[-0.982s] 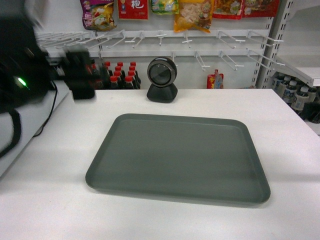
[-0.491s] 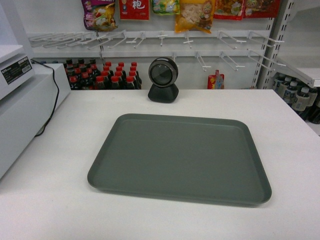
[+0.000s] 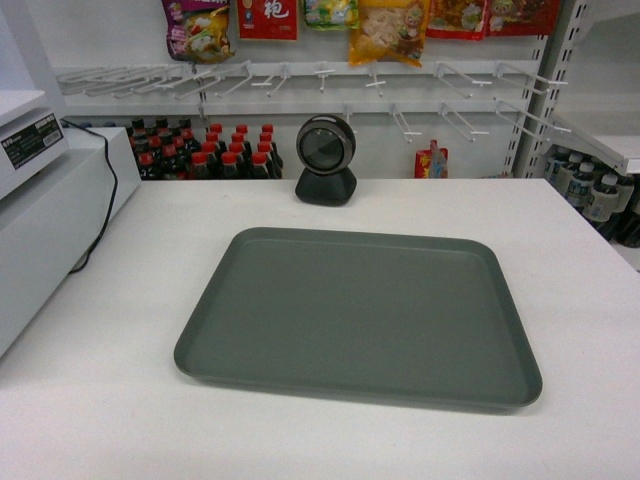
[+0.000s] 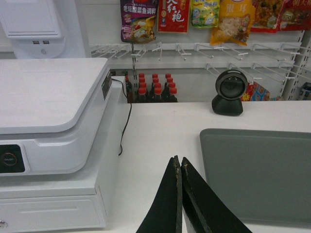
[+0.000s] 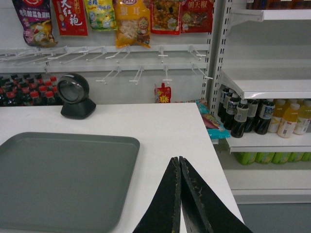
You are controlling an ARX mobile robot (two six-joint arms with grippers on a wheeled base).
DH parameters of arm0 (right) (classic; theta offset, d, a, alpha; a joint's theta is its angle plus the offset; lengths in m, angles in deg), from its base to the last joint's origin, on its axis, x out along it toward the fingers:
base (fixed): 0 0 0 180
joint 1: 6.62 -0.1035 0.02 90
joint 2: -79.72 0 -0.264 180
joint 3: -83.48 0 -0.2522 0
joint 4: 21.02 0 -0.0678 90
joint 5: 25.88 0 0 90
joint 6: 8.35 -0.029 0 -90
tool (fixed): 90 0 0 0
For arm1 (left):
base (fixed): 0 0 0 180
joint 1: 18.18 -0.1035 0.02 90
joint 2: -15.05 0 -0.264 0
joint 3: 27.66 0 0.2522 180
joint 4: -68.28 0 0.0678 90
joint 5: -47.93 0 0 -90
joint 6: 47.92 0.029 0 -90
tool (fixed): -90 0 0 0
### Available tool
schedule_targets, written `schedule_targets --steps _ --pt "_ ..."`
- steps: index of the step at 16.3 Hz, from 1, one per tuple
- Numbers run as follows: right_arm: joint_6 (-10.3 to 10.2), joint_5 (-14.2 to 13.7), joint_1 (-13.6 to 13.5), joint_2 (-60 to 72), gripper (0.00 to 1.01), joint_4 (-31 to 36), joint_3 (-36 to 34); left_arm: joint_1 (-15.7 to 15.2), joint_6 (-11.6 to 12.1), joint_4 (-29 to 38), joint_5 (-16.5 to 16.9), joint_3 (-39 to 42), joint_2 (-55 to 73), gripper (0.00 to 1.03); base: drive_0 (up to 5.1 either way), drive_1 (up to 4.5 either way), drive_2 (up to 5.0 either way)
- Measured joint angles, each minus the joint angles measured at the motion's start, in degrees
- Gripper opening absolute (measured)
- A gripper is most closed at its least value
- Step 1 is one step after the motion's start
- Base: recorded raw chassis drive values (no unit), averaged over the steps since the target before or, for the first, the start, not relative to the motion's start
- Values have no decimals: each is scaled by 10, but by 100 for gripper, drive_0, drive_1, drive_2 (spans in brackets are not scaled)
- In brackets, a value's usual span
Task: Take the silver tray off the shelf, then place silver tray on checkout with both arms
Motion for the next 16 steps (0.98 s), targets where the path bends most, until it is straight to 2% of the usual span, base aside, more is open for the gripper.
schedule_targets --steps 2,3,5,8,16 --pt "0 0 0 -33 2 -28 0 0 0 -28 0 0 -31 1 0 0 0" --pt "0 0 0 -81 2 -72 0 0 0 -69 0 0 -75 1 0 0 0" --pt "0 0 0 -219 2 -205 0 0 0 -189 0 0 -199 1 0 0 0" --pt "0 0 0 -255 2 -241 0 0 0 -223 0 0 -232 1 0 0 0" --pt "0 0 0 -276 2 -263 0 0 0 -255 0 0 -257 1 0 0 0"
